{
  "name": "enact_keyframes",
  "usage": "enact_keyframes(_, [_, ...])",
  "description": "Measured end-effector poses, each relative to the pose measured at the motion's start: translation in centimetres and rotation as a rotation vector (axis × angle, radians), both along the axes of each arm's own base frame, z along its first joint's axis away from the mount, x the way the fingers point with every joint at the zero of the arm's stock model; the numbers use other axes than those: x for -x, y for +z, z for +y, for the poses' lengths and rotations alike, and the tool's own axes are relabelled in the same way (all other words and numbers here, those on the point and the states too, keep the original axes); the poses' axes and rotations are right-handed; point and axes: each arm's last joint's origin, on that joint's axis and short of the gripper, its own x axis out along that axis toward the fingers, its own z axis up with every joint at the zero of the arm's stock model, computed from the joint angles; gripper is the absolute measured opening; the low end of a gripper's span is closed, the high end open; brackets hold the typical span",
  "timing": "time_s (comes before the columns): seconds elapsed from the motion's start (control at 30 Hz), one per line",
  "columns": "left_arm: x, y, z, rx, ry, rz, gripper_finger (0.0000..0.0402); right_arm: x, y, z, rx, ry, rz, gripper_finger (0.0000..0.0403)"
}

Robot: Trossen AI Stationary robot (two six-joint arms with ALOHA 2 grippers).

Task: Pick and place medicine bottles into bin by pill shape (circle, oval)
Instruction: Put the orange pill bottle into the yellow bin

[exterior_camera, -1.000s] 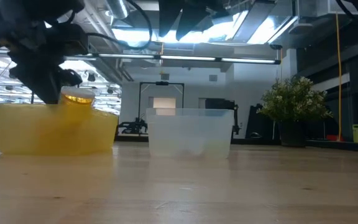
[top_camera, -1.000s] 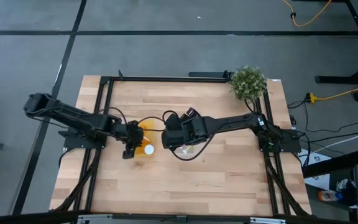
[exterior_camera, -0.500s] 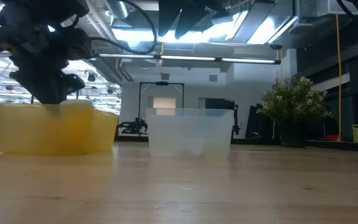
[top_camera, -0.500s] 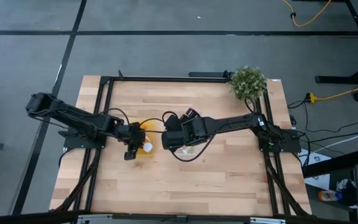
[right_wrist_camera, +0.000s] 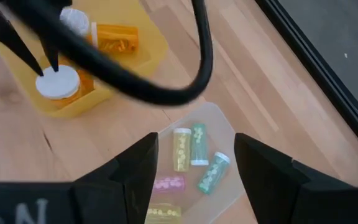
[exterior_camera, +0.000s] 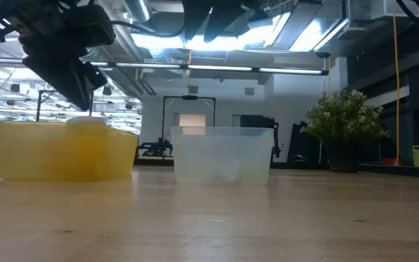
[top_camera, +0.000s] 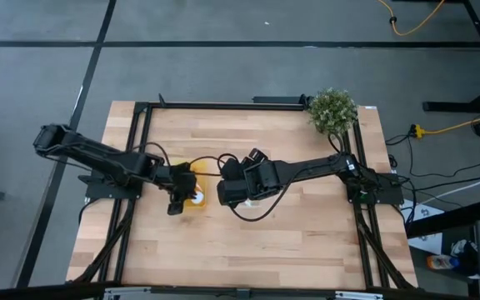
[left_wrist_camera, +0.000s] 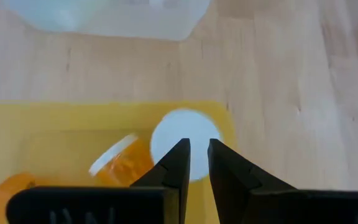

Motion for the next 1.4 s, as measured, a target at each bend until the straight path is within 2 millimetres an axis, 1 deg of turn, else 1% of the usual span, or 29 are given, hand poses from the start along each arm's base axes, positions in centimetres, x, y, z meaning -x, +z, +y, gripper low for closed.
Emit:
enact_keyframes(0.07, [-0.4, -0.2, -0.3, 0.002, -0.010, -0.010, 0.0050, 0.0, 0.0, 0.0, 0.000, -0.001, -0.001, 0.0213])
enact_keyframes(0.2, [-1.0, -1.2, -0.7, -0.015, -0.019, 0.031, 0.0050, 0.0, 0.0, 0.0, -0.001, -0.001, -0.001, 0.0213])
enact_keyframes(0.43, [-2.1, -2.6, -0.9, -0.031, -0.014, 0.075, 0.0050, 0.0, 0.0, 0.1, -0.001, 0.001, -0.002, 0.0213])
enact_keyframes(0.6, [-2.2, -2.8, -0.9, -0.008, -0.014, 0.091, 0.0050, 0.0, 0.0, 0.3, -0.003, 0.004, -0.002, 0.0213])
enact_keyframes(0.8, [-2.1, -2.9, -0.6, 0.034, 0.027, 0.120, 0.0050, 0.0, 0.0, 0.3, -0.022, 0.011, 0.001, 0.0213])
enact_keyframes(0.9, [-2.0, -2.6, -0.7, 0.028, 0.015, 0.092, 0.0050, 0.0, 0.0, 0.3, -0.023, 0.009, -0.003, 0.0213])
enact_keyframes(1.0, [-2.0, -1.5, -0.9, 0.021, -0.006, 0.064, 0.0050, 0.0, 0.0, 0.3, -0.023, 0.009, -0.005, 0.0213])
enact_keyframes(1.07, [-1.8, -0.9, -0.9, -0.009, -0.008, 0.079, 0.0050, 0.0, 0.0, 0.3, -0.027, 0.010, -0.003, 0.0213])
enact_keyframes(1.13, [-1.9, -0.3, -1.0, -0.037, -0.011, 0.062, 0.0050, 0.0, 0.0, 0.4, -0.028, 0.012, -0.004, 0.0213])
enact_keyframes(1.4, [-2.1, 0.0, -1.1, -0.050, -0.009, 0.034, 0.0050, 0.0, 0.0, 0.5, -0.029, 0.016, -0.008, 0.0213])
